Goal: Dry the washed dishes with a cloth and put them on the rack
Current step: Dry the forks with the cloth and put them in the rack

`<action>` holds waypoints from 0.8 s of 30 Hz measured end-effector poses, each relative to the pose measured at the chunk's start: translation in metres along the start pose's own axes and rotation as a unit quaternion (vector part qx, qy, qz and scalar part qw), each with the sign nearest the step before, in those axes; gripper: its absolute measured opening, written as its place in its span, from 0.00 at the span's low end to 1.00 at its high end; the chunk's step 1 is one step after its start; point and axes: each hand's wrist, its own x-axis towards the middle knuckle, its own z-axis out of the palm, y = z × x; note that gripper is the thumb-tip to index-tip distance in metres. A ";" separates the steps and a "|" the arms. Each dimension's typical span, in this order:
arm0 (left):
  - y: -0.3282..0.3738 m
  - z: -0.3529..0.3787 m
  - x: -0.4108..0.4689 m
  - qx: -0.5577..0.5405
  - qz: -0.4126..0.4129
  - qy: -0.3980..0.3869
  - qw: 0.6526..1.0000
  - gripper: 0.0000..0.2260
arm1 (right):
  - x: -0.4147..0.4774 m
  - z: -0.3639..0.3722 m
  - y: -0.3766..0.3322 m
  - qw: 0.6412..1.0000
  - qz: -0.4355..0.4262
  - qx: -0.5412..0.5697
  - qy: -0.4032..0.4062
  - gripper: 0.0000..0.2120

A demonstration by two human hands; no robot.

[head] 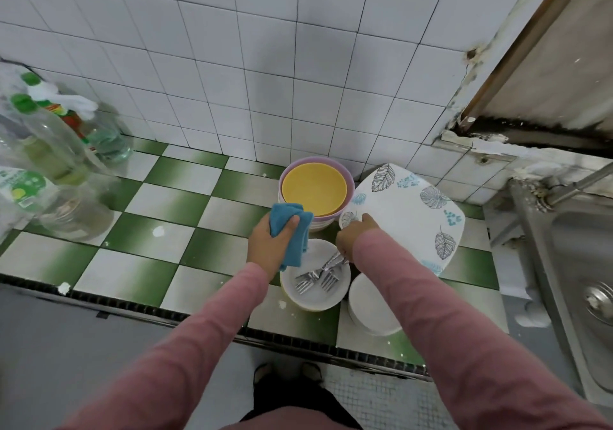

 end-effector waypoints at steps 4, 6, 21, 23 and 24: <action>0.006 0.009 -0.004 -0.012 0.013 0.020 1.000 0.11 | -0.009 -0.002 0.007 0.999 -0.007 0.004 0.035 0.15; 0.009 0.013 -0.008 -0.018 0.024 0.033 0.999 0.12 | -0.015 -0.001 0.014 0.997 -0.004 0.038 0.060 0.13; 0.060 0.044 -0.004 -0.129 0.105 0.136 0.977 0.08 | -0.054 0.030 0.042 0.532 0.041 0.804 0.263 0.04; 0.066 0.047 -0.002 -0.141 0.112 0.124 0.976 0.06 | -0.059 0.023 0.038 0.454 0.024 0.849 0.271 0.05; 0.069 0.048 -0.001 -0.146 0.112 0.118 0.976 0.06 | -0.059 0.020 0.037 0.432 0.019 0.858 0.277 0.06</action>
